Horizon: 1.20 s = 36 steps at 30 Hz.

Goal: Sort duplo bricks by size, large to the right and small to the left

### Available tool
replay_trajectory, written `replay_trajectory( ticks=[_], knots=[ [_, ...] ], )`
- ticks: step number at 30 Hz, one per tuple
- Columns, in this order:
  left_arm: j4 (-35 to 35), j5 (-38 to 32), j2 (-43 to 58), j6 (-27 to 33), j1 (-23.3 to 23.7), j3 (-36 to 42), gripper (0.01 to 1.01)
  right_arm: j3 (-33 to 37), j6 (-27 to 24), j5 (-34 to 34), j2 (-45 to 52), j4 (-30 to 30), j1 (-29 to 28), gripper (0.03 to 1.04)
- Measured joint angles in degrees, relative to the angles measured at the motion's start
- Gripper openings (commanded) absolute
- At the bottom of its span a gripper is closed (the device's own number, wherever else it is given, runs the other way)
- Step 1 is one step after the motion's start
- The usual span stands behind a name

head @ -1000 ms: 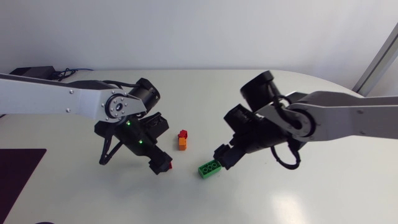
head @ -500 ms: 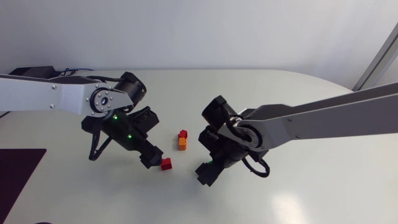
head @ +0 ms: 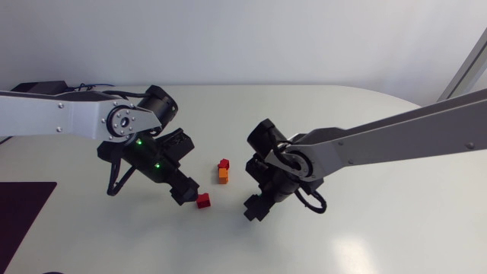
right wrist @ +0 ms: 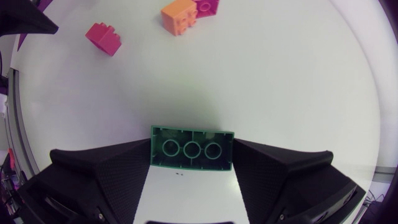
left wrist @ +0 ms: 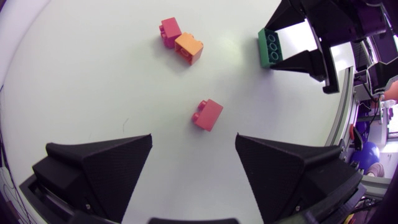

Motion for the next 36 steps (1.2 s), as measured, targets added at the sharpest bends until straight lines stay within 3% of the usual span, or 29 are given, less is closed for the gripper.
replay_trajectory(
  ticks=[7,14,17,18,21,28,34,36],
  knots=[
    [0.11,-0.13,0.04,0.0,-0.44,0.0,0.933,-5.75,-1.64,-0.44,-6.75,1.01,-8.81,0.31],
    [0.79,-1.42,1.97,0.0,-3.87,0.02,0.933,-11.26,-11.39,-2.6,-11.41,0.74,-34.91,0.32],
    [1.68,-1.55,3.15,0.0,-4.92,0.02,0.933,-13.92,-14.1,-3.28,-11.72,0.59,-39.21,0.34],
    [1.75,-1.62,3.65,0.0,-5.18,0.07,0.933,-14.67,-14.43,-3.34,-11.72,0.59,-39.43,0.4],
    [2.49,-1.99,5.33,-0.02,-5.81,0.07,0.943,-15.19,-15.3,-3.43,-12.09,0.7,-39.6,0.98],
    [6.12,-3.67,7.56,0.0,-7.13,0.07,0.951,-16.04,-15.72,-3.98,-14.84,-2.73,-40.65,1.0],
    [10.93,-4.76,9.53,0.94,-7.28,-0.48,0.518,-16.04,-15.69,-6.43,-21.35,-5.35,-40.48,1.0],
    [11.02,-4.7,9.94,1.6,-6.78,-1.2,0.454,-16.04,-15.69,-6.73,-23.39,-6.25,-40.13,1.0]
  ],
)
